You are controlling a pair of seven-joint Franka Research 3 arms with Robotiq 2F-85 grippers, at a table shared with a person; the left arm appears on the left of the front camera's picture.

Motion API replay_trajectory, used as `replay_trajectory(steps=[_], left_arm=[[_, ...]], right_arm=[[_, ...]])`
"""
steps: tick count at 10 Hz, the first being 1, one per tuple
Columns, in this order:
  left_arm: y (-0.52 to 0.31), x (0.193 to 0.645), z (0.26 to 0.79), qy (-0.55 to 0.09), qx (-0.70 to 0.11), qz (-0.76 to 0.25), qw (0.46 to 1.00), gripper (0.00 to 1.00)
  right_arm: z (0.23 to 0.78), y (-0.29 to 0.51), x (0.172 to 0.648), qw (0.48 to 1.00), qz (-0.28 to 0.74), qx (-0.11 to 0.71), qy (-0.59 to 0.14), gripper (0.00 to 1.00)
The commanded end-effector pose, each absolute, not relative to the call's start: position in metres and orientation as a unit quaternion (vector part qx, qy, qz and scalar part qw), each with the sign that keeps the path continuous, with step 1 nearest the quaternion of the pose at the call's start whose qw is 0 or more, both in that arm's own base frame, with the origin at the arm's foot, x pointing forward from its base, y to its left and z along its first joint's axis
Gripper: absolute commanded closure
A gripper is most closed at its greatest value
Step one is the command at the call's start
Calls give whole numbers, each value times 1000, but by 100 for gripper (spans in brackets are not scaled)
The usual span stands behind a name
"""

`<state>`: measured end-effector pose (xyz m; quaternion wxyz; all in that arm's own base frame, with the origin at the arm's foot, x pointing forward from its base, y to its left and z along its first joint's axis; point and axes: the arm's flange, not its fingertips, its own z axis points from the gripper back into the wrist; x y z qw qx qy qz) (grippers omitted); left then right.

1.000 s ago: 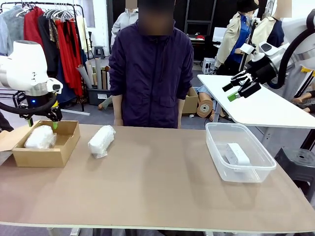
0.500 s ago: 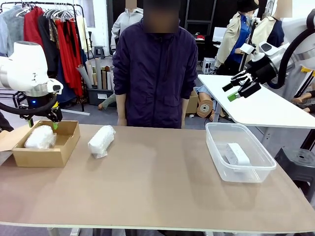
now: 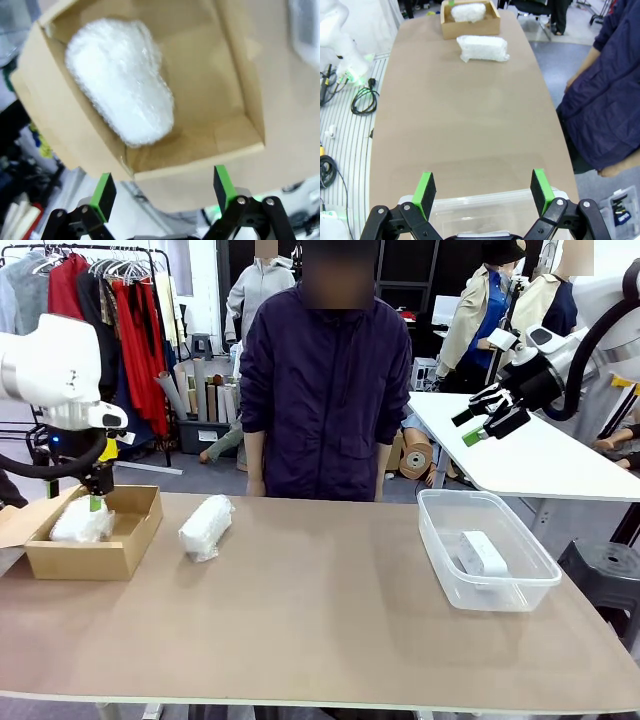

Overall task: Separate and place wrapped and unwrapped clocks.
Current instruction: Pick up the Digital clock indicated by the person.

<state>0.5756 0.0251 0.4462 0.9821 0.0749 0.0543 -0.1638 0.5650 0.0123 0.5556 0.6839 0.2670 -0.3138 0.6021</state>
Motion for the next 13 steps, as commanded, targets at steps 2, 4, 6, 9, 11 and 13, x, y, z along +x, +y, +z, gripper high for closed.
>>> replay_trajectory(steps=[2, 4, 6, 9, 11, 13], left_arm=[[12, 564, 497, 50, 71, -322, 943, 0], [3, 549, 528, 8, 31, -450, 893, 0], [6, 535, 562, -37, -36, -566, 823, 0], [20, 530, 596, -83, -140, -660, 733, 0], [31, 532, 606, -171, -159, -680, 695, 0], [43, 536, 607, -225, -187, -693, 659, 0]], right_arm=[[557, 13, 564, 682, 604, 267, -314, 0], [557, 13, 564, 682, 604, 267, -314, 0], [557, 13, 564, 682, 604, 267, -314, 0], [557, 13, 564, 682, 604, 267, -314, 0], [557, 13, 564, 682, 604, 267, -314, 0], [557, 13, 564, 682, 604, 267, -314, 0]])
